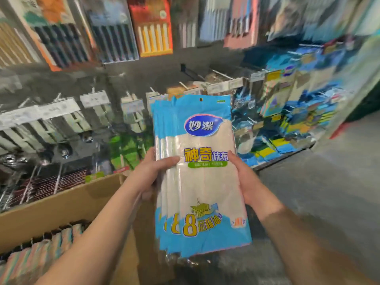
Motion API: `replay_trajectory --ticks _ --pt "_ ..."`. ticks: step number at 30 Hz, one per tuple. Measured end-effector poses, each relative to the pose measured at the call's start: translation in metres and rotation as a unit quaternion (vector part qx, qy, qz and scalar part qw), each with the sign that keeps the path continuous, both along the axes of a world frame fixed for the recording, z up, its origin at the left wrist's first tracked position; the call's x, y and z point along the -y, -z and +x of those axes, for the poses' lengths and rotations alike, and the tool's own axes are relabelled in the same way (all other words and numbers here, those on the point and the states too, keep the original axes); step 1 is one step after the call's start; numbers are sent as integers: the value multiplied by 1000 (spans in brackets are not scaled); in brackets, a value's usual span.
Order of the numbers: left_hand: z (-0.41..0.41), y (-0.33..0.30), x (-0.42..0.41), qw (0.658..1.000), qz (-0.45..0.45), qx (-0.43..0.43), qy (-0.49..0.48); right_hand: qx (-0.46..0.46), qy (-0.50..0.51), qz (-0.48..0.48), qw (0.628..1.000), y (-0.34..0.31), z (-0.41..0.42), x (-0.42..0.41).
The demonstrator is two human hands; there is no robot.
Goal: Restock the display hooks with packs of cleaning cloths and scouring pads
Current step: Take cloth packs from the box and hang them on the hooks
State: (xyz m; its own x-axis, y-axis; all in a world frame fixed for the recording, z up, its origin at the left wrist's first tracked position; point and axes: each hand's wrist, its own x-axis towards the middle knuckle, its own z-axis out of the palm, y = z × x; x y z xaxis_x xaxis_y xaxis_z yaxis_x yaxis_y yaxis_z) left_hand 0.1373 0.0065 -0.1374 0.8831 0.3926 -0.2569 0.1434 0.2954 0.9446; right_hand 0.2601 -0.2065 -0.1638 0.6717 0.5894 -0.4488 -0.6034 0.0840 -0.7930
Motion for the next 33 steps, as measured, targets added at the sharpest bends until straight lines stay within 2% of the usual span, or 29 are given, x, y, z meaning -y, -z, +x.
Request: replay_trajectory --ticks 7,12,21,23,27,31,33 --pt "159 -5 199 994 -6 10 108 21 98 -26 995 -21 105 216" --pt "258 -21 307 986 -26 33 164 42 177 -29 983 -51 171 331" --pt "411 -51 382 977 -66 71 191 91 227 -32 969 -76 298 400" --pt "453 -55 387 975 -71 86 191 165 245 -38 955 -84 343 409" --pt "546 -65 393 973 -64 114 190 341 299 -88 887 -124 452 421" --pt "632 -87 399 969 -55 127 204 424 296 -109 849 -184 557 426" --pt "670 -102 400 972 -41 135 189 435 287 -110 847 -207 606 426"
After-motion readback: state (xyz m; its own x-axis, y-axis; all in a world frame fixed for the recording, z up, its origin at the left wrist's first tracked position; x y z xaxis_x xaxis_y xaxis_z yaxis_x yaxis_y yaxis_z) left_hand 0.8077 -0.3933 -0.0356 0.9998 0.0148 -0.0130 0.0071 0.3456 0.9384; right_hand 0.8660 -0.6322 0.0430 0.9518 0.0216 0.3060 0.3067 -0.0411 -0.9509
